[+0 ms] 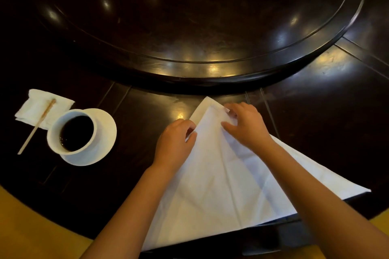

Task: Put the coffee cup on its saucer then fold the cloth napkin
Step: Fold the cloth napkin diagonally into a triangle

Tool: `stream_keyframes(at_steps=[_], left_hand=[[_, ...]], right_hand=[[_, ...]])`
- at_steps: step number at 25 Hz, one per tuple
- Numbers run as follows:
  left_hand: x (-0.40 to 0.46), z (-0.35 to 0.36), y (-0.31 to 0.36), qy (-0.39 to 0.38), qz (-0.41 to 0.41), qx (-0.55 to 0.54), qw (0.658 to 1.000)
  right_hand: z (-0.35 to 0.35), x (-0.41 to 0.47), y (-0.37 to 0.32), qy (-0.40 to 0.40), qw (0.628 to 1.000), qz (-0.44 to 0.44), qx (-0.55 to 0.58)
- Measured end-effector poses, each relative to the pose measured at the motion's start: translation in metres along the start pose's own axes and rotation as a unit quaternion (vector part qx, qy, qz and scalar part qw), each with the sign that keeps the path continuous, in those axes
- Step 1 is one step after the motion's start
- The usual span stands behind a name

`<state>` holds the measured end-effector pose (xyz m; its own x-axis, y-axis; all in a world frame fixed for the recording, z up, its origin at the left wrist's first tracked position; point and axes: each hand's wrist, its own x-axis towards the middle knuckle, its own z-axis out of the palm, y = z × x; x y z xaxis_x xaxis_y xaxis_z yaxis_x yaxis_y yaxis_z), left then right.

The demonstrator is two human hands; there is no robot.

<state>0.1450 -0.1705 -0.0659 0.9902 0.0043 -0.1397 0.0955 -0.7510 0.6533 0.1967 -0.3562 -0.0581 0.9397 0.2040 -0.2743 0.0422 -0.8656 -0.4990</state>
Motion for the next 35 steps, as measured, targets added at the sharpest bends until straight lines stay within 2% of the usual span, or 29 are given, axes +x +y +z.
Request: stream_keyframes(at_steps=[3, 6, 10, 16, 19, 21, 23, 27, 30, 35], left_hand=[[0.000, 0.001, 0.000, 0.003, -0.010, 0.012, 1.000], [0.000, 0.001, 0.001, 0.004, -0.015, 0.018, 1.000], [0.010, 0.000, 0.000, 0.001, -0.015, 0.031, 0.999], [0.017, 0.007, -0.001, 0.041, -0.033, 0.047, 0.998], [0.011, 0.015, 0.000, 0.100, -0.011, 0.139, 0.985], [-0.002, 0.023, 0.003, 0.130, 0.010, 0.189, 0.973], [-0.032, 0.037, 0.010, 0.089, 0.023, 0.219, 0.971], [-0.090, 0.070, 0.003, -0.020, 0.035, 0.263, 0.964], [-0.086, 0.071, -0.007, -0.038, 0.054, 0.294, 0.954], [-0.060, 0.058, -0.014, -0.040, 0.102, 0.320, 0.941]], right_hand=[[-0.007, 0.017, -0.001, -0.010, 0.997, 0.007, 0.080], [-0.010, 0.020, -0.004, 0.005, 0.989, -0.037, 0.141], [-0.005, 0.032, -0.003, 0.012, 0.995, -0.055, 0.084], [0.009, 0.045, -0.006, 0.065, 0.996, -0.062, -0.016], [0.012, 0.039, -0.011, 0.088, 0.995, -0.050, -0.007], [0.016, 0.021, -0.013, 0.136, 0.987, -0.085, -0.027], [0.029, -0.014, -0.010, 0.172, 0.976, -0.118, -0.068], [0.072, -0.104, 0.000, 0.099, 0.984, -0.088, -0.119], [0.094, -0.134, 0.011, 0.088, 0.984, -0.051, -0.146], [0.094, -0.126, 0.006, 0.088, 0.984, -0.025, -0.154]])
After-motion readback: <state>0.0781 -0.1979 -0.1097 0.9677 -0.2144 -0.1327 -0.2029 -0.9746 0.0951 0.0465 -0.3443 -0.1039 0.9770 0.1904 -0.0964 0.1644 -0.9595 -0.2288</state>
